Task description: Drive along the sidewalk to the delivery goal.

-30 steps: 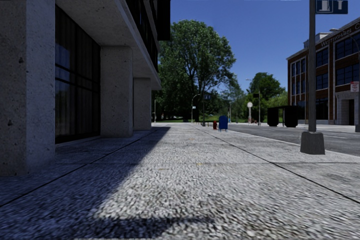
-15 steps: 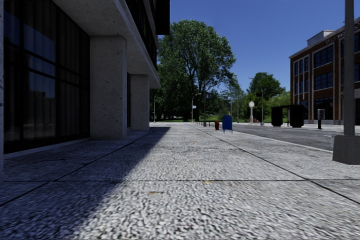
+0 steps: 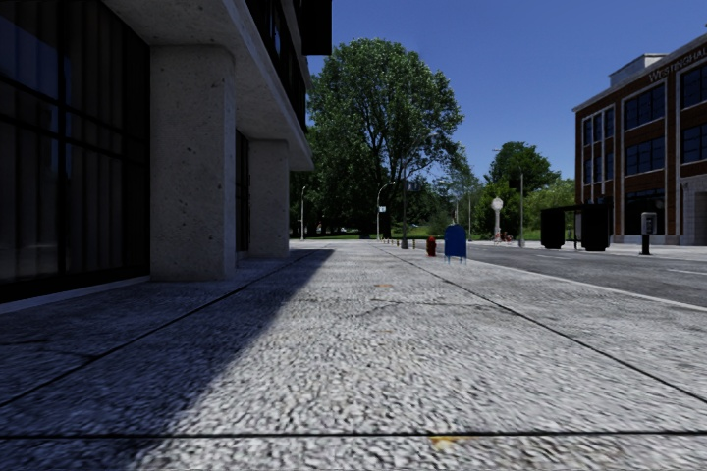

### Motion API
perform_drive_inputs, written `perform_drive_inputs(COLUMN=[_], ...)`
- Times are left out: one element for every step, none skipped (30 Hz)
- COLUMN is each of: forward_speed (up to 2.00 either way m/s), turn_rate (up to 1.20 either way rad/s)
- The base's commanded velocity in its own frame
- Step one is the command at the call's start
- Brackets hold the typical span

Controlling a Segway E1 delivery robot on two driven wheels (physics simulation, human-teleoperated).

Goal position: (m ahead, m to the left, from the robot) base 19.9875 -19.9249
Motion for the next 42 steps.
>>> perform_drive_inputs(forward_speed=[2.00, 2.00, 2.00, 2.00, 2.00, 2.00, 2.00, 2.00, 2.00, 2.00, 2.00, 2.00, 2.00, 2.00, 2.00, 2.00, 2.00, 2.00, 2.00, 2.00, 2.00, 2.00, 2.00, 2.00, 2.00, 2.00, 2.00, 2.00, 2.00, 2.00, 2.00, 2.00, 2.00, 2.00, 2.00, 2.00, 2.00, 2.00, 2.00, 2.00, 2.00, 2.00], turn_rate=[0.00, 0.00, 0.00, 0.00, 0.00, 0.00, 0.00, 0.00, 0.00, 0.00, 0.00, 0.00, 0.00, 0.00, 0.00, 0.00, 0.00, 0.00, 0.00, 0.00, 0.00, 0.00, 0.00, 0.00, 0.00, 0.00, 0.00, 0.00, 0.00, 0.00, 0.00, 0.00, 0.00, 0.00, 0.00, 0.00, 0.00, 0.00, 0.00, 0.00, 0.00, 0.00])
